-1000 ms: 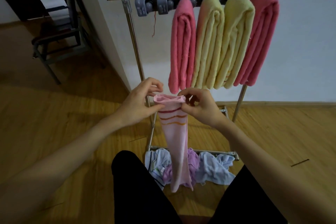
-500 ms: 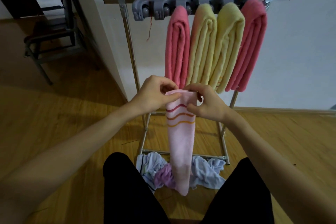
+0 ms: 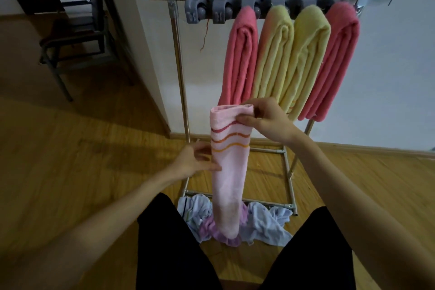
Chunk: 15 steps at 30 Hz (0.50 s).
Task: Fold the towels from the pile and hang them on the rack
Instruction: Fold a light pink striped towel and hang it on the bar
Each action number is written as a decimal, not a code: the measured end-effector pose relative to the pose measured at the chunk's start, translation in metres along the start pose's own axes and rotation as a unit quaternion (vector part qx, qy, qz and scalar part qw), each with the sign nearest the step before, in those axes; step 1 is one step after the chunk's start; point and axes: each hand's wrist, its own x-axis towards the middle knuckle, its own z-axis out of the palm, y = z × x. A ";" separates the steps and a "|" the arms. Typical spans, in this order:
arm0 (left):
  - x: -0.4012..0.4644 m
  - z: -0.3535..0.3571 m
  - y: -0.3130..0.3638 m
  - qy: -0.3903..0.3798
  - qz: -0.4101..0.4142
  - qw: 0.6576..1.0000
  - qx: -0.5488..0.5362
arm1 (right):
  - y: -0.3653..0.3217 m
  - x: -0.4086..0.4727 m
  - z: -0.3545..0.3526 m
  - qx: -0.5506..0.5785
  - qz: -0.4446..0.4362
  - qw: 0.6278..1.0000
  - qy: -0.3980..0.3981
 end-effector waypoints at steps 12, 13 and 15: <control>0.038 0.041 -0.060 0.039 -0.120 0.992 0.019 | 0.006 0.002 -0.025 -0.021 0.056 0.969 0.241; 0.041 0.036 -0.059 0.042 -0.121 0.992 0.008 | 0.014 -0.003 -0.030 -0.024 0.078 0.958 0.273; 0.047 0.025 -0.051 0.049 -0.120 0.992 0.002 | 0.034 -0.017 -0.039 -0.033 0.129 0.938 0.320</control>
